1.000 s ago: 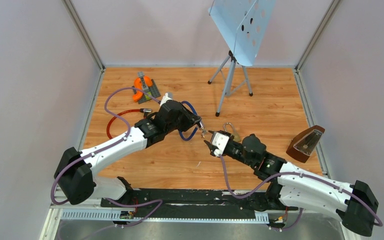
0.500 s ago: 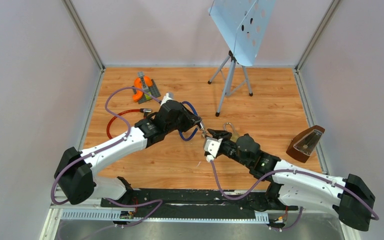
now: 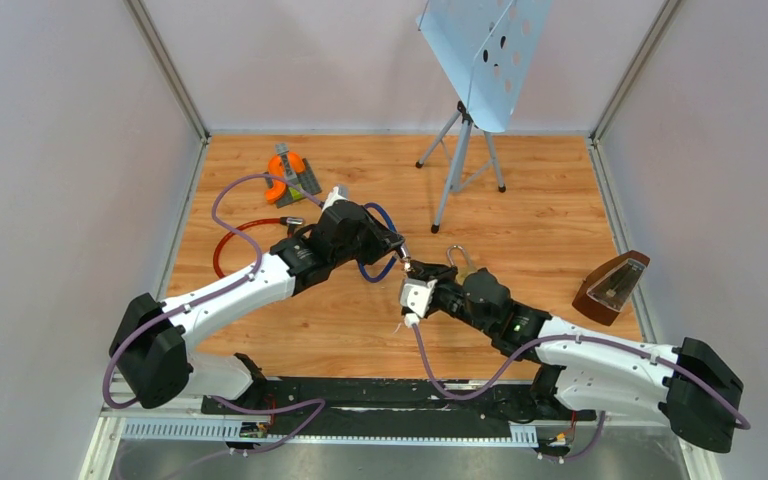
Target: Unlock with the key
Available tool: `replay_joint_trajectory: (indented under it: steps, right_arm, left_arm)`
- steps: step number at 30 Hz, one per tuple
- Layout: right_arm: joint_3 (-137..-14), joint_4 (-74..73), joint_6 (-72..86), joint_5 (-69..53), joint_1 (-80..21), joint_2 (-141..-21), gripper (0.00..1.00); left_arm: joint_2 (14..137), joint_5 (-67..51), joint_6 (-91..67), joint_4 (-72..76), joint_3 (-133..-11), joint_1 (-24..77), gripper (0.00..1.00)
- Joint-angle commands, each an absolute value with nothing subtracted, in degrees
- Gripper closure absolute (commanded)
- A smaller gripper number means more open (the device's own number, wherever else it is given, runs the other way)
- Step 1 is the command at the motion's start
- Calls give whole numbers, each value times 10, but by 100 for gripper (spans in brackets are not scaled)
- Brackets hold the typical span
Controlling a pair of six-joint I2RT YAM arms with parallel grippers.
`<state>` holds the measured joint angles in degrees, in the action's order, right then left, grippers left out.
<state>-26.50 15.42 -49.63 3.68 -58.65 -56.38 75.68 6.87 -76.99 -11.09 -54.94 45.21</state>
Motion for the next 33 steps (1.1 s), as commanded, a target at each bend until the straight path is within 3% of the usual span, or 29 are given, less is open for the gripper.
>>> replay_joint_trajectory:
  steps: [1,7,18,21,28,33]
  right_arm:
    - [-284,206,-474,55,-590,-579,80]
    - [-291,227,-361,80,-589,-593,99]
    - [-272,266,-154,88,-581,-575,99]
    - [-276,239,-109,89,-580,-561,86]
    - [-296,149,57,93,-578,-483,43]
    - [-316,108,222,127,-549,-448,36]
  left_arm:
    - [756,75,-765,-99,-576,449,100]
    - [748,73,-779,-77,-557,449,100]
    - [729,74,-798,-24,-519,448,100]
    - [724,86,-795,-25,-518,448,100]
    - [734,90,-792,-28,-520,447,100]
    - [746,82,-794,-22,-522,446,100]
